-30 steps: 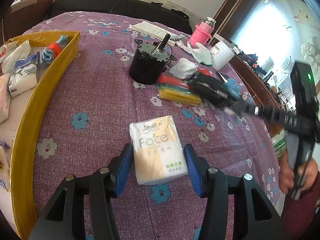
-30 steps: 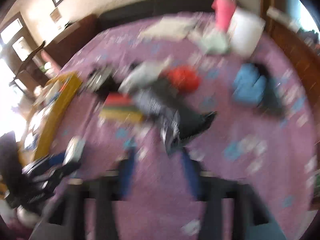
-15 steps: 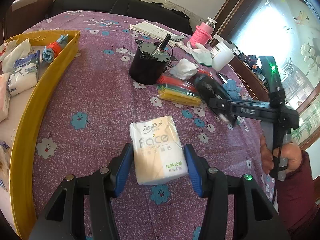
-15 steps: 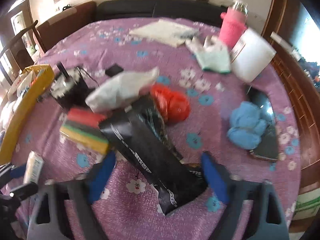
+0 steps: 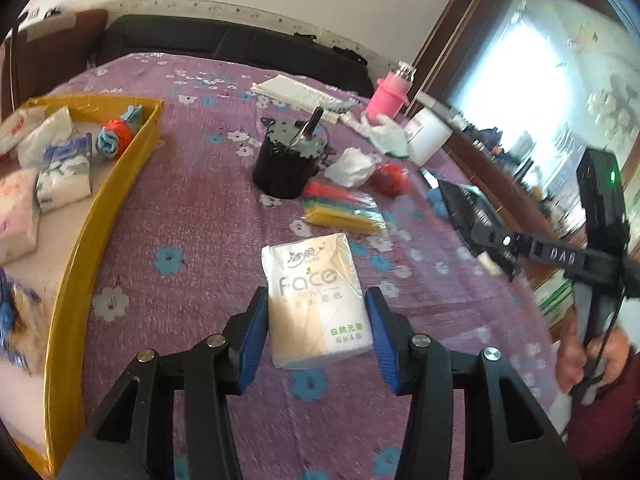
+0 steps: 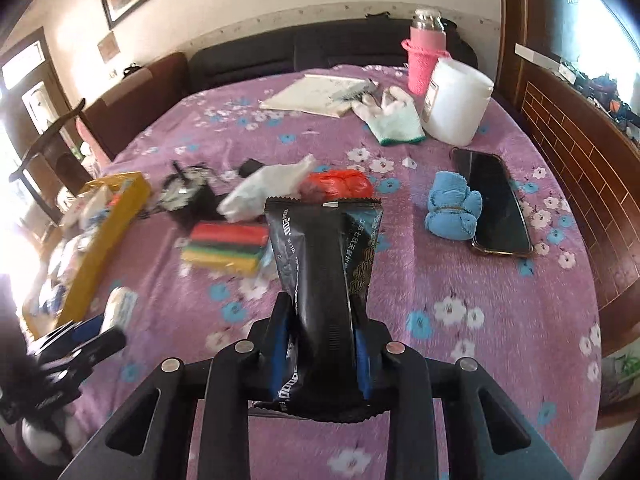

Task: Organize soft objects
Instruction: 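Drop the Face pack in the tray with left while right drops the black packet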

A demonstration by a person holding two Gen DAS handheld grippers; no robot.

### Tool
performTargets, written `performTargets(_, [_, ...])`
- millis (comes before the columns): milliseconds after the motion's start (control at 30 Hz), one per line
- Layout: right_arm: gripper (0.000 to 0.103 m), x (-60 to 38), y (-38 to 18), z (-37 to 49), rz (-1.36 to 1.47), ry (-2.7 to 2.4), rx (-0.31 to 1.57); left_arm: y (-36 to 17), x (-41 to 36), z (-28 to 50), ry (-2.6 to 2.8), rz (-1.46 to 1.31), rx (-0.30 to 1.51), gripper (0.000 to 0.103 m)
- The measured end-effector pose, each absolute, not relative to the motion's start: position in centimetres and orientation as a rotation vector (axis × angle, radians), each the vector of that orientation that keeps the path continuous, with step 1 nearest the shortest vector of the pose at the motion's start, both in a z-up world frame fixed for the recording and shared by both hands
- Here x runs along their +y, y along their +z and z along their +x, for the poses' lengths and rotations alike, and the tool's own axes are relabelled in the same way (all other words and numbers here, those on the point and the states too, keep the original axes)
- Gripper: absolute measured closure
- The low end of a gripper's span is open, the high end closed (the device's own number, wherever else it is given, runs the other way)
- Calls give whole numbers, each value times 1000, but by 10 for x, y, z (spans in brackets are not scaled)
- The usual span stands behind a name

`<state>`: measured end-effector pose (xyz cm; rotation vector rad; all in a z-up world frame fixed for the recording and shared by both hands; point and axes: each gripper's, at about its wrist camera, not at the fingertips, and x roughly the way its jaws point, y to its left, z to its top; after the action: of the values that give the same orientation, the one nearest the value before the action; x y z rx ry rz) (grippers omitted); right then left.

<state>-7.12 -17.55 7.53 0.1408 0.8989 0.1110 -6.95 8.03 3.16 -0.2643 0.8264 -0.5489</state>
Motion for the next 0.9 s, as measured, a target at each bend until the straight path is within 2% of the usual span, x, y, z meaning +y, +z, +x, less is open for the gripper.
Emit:
performTargets(200, [73, -136, 89, -81, 176, 238, 902, 64, 112, -96, -597, -348, 783, 56])
performTargets(367, [73, -88, 90, -71, 220, 370, 920, 88, 187, -115, -472, -390, 717, 56])
performTargets(633, [73, 4, 85, -54, 275, 567, 977, 67, 297, -115, -168, -455, 760, 56])
performTargets(900, [72, 74, 66, -24, 389, 669, 1074, 48, 305, -86, -146, -458, 855, 56])
